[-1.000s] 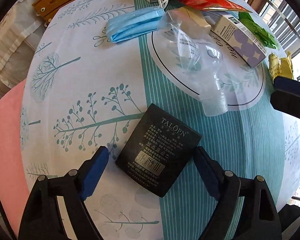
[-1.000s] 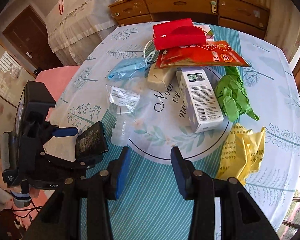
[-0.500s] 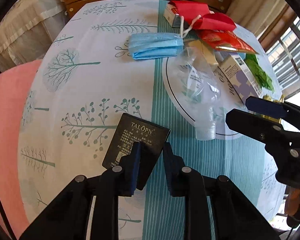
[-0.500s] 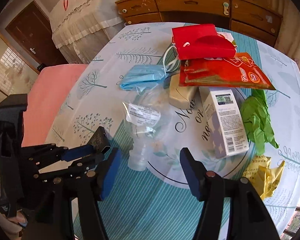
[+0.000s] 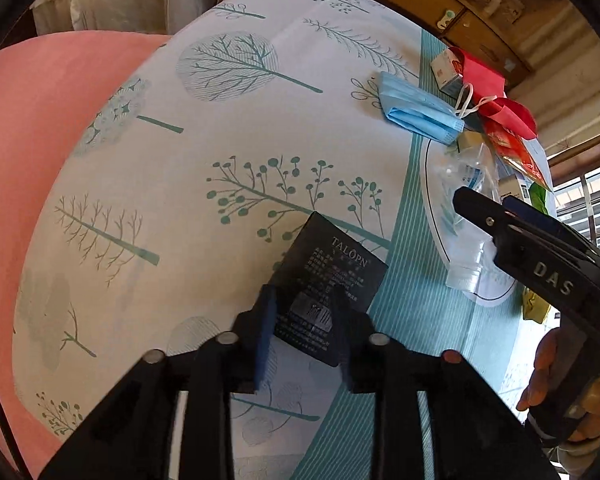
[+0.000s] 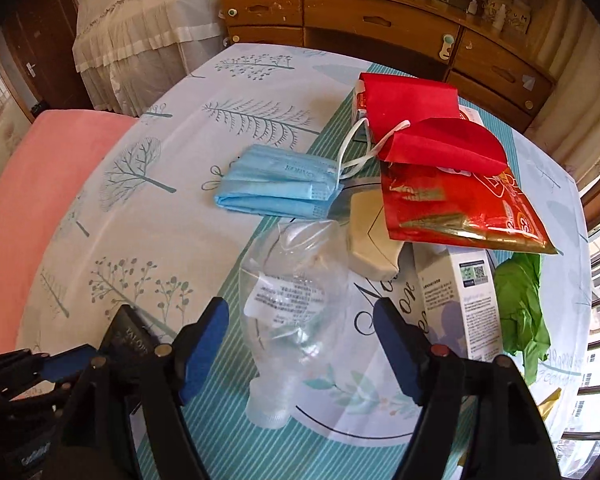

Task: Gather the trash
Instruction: 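Grasp the black card box with the left gripper while the right gripper grasps the plastic bottle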

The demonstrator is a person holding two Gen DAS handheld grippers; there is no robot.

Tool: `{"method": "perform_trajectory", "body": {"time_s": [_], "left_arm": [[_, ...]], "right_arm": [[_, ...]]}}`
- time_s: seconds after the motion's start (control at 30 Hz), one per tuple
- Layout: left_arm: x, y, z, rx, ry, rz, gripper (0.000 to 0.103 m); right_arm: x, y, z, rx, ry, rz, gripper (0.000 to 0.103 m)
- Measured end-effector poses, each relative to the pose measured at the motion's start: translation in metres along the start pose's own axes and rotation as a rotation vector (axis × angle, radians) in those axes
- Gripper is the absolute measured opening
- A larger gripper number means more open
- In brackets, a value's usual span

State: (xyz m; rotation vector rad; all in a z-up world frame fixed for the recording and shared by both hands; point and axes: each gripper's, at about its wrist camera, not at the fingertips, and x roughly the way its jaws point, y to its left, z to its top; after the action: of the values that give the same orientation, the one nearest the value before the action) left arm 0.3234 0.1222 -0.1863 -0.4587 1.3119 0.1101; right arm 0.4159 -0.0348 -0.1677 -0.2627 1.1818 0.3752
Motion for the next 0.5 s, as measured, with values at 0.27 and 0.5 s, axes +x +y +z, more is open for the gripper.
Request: {"method": "perform_trajectory", "body": {"time_s": [0.27,0.5], "left_arm": [[0.007,-0.031,0.009,0.127,0.011,0.045,0.077],[0.022,-0.055,0.019,0.284,0.024,0.124,0.077]], "right_arm": [[0.014,-0.008,-0.001,0.016,0.037,0.005,0.055],[0.008,-0.018,-0.01,0.045,0.055,0.062,0.054]]}}
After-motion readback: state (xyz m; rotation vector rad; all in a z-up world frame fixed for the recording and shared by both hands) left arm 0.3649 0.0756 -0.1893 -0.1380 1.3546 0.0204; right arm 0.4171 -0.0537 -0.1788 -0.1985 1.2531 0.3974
